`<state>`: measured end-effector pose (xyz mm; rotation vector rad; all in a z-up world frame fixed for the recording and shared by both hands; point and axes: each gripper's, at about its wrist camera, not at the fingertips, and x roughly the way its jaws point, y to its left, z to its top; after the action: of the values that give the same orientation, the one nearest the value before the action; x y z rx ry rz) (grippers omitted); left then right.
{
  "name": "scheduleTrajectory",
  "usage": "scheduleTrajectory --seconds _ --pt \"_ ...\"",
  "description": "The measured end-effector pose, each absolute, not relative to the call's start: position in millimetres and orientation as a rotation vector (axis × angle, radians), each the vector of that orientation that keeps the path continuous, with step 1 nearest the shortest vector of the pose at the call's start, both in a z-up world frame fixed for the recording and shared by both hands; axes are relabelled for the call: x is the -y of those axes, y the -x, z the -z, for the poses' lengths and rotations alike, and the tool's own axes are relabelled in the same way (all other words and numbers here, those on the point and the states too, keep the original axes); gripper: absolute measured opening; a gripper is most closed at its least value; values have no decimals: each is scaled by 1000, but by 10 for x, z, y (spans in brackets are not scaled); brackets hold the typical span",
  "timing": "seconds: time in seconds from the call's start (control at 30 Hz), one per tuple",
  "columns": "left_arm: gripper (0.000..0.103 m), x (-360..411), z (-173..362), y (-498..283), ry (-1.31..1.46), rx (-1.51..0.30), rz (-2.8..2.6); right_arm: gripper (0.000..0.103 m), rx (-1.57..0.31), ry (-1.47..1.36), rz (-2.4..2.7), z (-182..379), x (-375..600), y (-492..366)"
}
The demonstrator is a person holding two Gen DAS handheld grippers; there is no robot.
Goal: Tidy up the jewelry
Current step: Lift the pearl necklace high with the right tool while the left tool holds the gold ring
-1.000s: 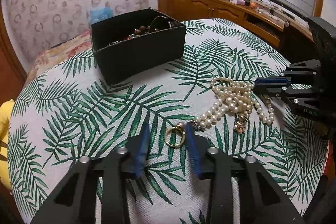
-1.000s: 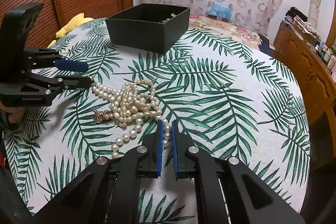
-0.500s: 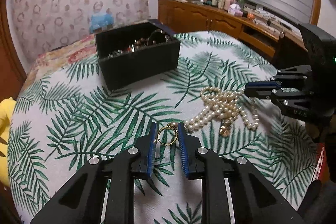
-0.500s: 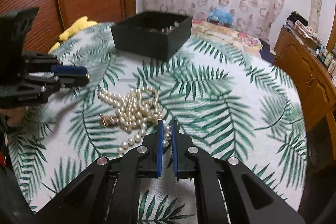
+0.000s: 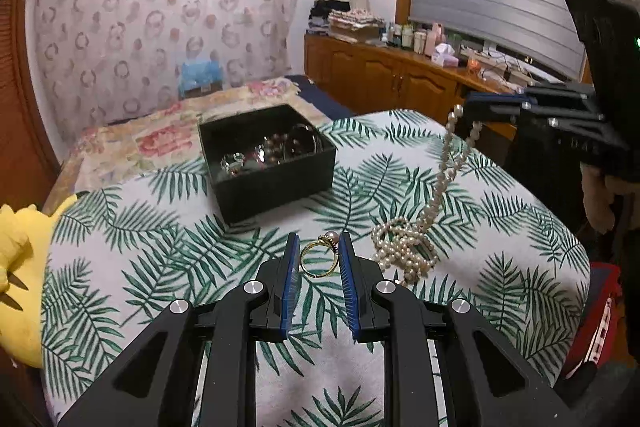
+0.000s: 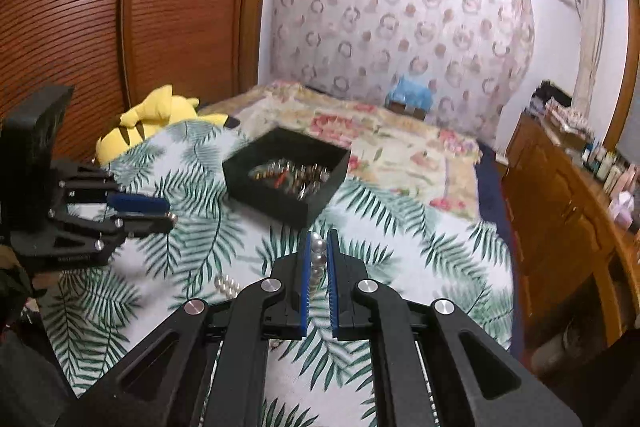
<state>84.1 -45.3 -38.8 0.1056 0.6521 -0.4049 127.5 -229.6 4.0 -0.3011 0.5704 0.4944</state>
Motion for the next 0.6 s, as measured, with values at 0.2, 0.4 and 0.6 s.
scheduleTrajectory --seconds 0.2,0.4,0.6 --pt "19 362 299 -828 -92 -630 384 8 -521 325 -480 -329 2264 -1333" --pt "19 282 245 -826 -80 -614 370 8 -483 317 -476 -567 2248 -1392" --pt "19 229 223 -887 -75 -610 365 8 -440 319 -473 -797 2206 -1475"
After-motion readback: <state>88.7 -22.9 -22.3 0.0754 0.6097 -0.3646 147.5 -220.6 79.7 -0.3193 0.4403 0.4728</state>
